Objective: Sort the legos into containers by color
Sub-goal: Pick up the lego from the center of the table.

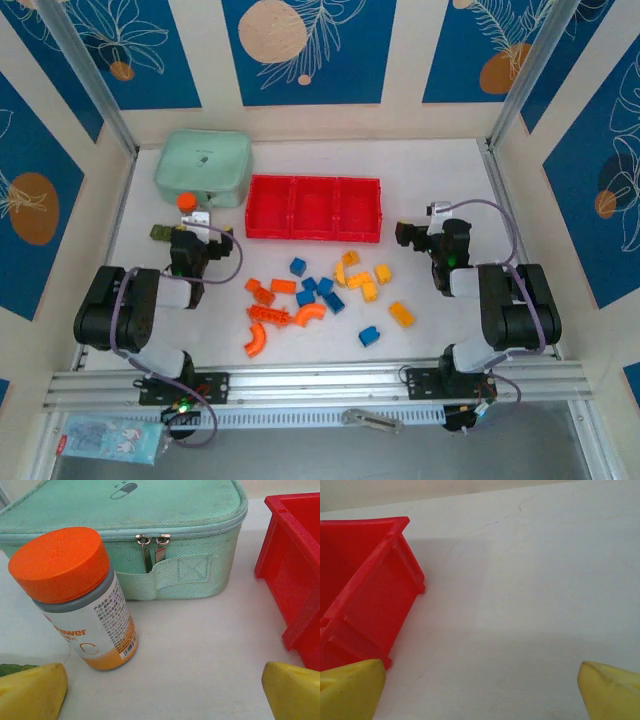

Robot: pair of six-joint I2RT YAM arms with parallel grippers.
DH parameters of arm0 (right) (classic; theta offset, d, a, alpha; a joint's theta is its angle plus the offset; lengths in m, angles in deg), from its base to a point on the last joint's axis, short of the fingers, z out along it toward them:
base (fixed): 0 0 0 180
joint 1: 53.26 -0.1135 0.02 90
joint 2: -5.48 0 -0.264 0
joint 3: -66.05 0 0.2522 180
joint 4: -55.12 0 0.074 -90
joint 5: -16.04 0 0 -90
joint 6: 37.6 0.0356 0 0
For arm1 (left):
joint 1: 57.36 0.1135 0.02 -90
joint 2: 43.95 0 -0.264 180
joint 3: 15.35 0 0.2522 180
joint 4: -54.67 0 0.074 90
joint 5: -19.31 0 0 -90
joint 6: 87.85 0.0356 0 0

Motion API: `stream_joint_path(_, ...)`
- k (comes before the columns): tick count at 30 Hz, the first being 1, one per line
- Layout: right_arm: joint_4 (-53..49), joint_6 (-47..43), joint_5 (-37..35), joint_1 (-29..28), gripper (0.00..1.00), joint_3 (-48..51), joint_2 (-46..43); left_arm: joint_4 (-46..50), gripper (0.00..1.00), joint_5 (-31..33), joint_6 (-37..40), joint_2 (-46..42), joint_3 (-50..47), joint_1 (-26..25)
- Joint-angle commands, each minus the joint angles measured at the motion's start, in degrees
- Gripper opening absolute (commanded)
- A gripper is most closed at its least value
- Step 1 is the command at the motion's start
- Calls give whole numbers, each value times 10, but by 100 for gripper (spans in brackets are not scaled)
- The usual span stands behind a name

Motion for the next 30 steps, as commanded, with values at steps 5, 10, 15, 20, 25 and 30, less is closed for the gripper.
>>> stream_joint_path(5, 13, -9, 7, 2, 99, -1, -3, -6, 99, -15, 1, -1, 2, 8)
stream_joint_path(10, 13, -9, 8, 2, 99, -1, -3, -3, 99, -19, 3, -1, 3, 8)
stream_joint_path(15, 13, -9, 7, 2, 99, -1, -3, -3, 99, -19, 2, -1, 3, 8)
stream_joint_path(20, 13, -9, 6, 1, 99, -1, -3, -3, 99, -19, 3, -2, 3, 8)
stream_joint_path(25, 14, -9, 6, 2, 99, -1, -3, -3, 99, -19, 3, -1, 3, 8)
stream_joint_path(30, 13, -9, 7, 2, 99, -1, -3, -5, 99, -19, 2, -1, 1, 8)
